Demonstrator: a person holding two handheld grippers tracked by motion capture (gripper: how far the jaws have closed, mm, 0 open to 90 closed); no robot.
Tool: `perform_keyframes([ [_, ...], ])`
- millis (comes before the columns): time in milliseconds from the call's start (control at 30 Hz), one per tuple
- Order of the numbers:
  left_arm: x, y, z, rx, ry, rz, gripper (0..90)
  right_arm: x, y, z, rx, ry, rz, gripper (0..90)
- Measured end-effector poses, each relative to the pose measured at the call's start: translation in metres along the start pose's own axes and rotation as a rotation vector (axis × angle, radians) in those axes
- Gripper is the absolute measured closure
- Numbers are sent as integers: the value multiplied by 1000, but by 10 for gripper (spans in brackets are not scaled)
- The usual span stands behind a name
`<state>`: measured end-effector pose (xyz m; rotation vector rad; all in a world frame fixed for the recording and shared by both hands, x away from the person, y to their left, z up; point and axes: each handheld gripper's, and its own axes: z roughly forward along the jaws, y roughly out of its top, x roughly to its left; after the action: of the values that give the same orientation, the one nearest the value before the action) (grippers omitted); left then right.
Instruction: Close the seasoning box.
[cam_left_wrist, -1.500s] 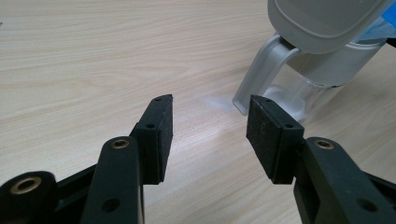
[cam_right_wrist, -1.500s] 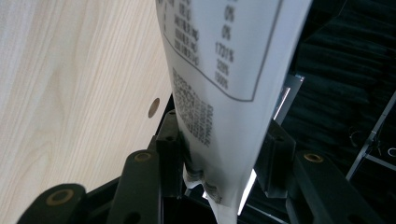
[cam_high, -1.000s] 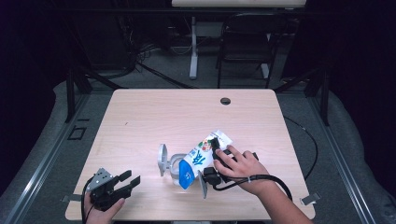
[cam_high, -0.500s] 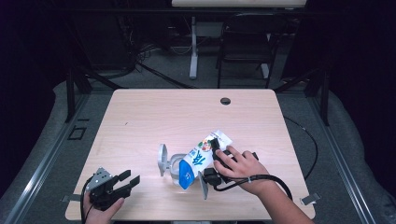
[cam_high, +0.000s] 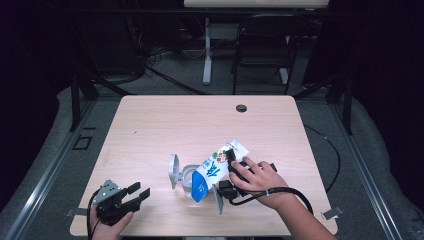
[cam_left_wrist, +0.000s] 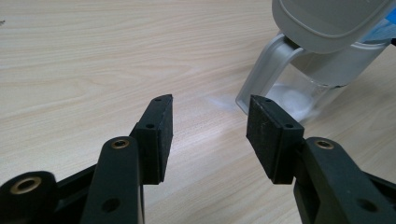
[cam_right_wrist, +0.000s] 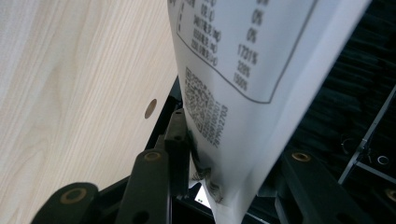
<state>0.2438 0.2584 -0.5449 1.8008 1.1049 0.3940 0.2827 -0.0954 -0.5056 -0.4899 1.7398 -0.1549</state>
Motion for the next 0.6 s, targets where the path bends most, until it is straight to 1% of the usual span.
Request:
perform_keyframes([
  [300,0,0,0,0,-1,-2,516,0,0,-1,-2,1,-10,668],
  [467,0,-1,0,1,0,-5,516,-1,0,-2,8,-3,-19,673],
  [600,0,-1,1,1,0,-6,516,-1,0,-1,2,-1,-18,676],
])
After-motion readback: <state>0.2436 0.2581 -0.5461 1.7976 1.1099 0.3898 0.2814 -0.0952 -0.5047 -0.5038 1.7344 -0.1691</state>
